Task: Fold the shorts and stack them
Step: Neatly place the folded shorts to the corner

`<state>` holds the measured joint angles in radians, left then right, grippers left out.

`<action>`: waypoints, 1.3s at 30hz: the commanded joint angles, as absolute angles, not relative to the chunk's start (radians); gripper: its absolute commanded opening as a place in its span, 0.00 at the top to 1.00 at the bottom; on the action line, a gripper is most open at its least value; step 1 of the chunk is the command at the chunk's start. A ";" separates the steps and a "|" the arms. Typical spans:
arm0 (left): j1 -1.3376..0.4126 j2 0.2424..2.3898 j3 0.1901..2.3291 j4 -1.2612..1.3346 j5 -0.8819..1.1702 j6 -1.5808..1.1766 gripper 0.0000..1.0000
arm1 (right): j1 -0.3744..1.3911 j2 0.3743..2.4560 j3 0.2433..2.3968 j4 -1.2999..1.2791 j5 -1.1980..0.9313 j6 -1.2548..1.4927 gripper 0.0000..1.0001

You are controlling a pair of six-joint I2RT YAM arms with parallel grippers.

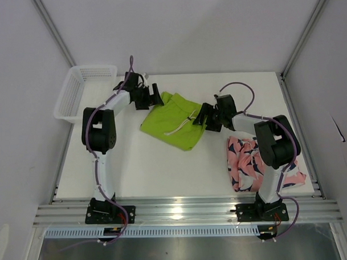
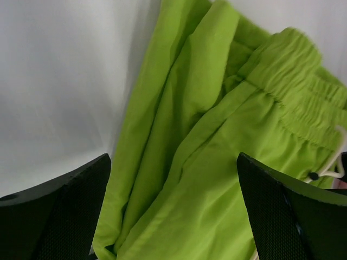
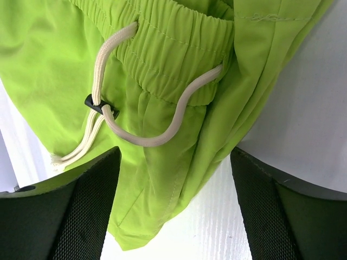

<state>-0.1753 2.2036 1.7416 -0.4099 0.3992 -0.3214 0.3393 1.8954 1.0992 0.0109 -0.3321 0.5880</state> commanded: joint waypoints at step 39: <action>-0.196 1.652 0.850 0.051 0.169 -0.609 0.28 | 0.365 2.060 1.355 -0.172 -0.374 0.433 0.43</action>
